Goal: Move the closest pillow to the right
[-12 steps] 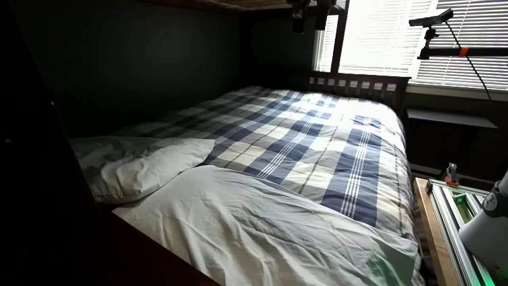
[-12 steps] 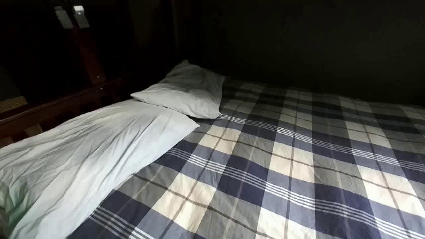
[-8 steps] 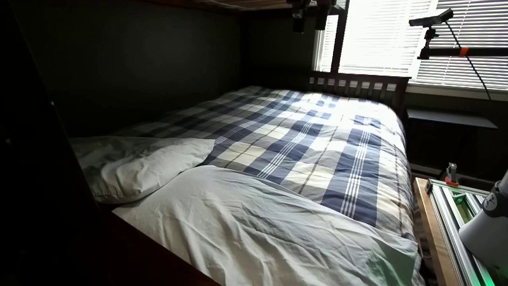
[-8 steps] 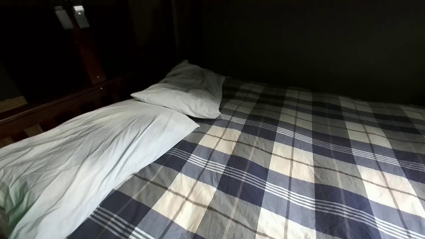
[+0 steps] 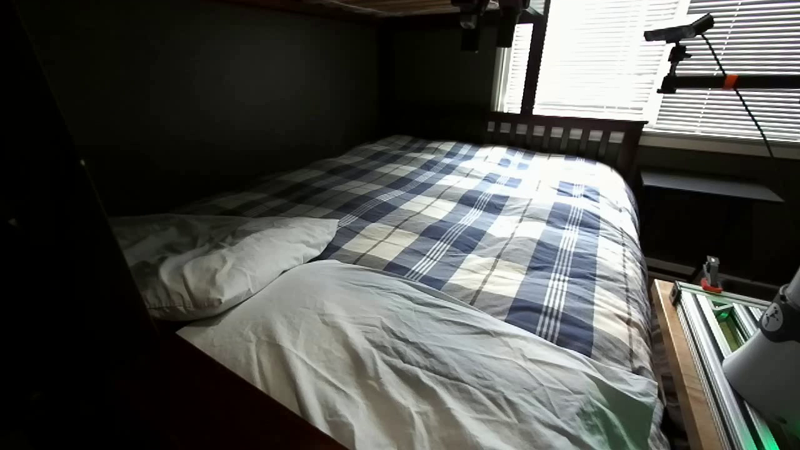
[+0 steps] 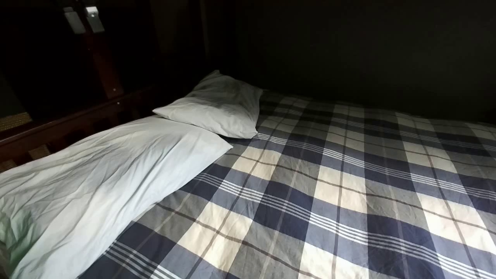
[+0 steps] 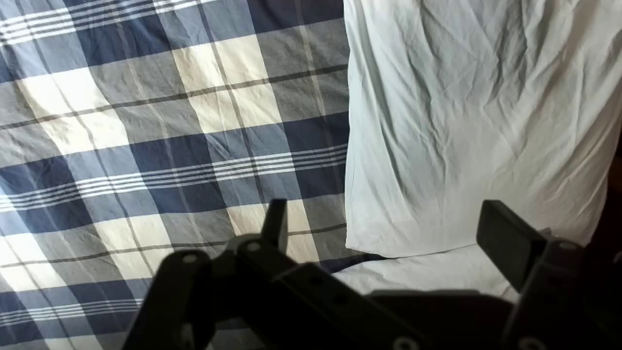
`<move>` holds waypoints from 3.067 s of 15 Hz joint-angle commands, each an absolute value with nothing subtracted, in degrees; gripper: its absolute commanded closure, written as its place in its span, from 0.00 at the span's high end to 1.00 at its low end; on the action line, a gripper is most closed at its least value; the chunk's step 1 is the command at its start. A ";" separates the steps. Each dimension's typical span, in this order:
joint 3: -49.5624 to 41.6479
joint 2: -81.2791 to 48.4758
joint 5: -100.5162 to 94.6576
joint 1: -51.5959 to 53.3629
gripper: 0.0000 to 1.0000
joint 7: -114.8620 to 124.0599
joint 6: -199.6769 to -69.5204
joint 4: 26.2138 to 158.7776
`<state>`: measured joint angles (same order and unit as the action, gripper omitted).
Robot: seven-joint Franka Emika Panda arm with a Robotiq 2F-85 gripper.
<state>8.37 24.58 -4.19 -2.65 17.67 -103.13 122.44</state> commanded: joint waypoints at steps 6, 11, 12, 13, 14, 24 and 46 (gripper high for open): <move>6.07 23.60 5.55 1.78 1.00 14.67 -107.44 131.50; 5.67 19.57 16.03 3.76 1.00 11.56 -118.26 140.93; 5.69 18.16 18.91 4.24 1.00 11.64 -121.97 142.74; 6.02 16.37 21.03 4.73 1.00 11.55 -125.50 144.28; 6.61 14.79 22.01 5.12 1.00 11.48 -129.87 145.84; 9.45 1.09 20.52 8.68 1.00 11.34 -149.33 148.75; 12.12 -23.68 36.90 -9.90 1.00 -31.65 -155.78 133.96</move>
<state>6.88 -17.58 30.73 -4.54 -22.39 -155.03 137.85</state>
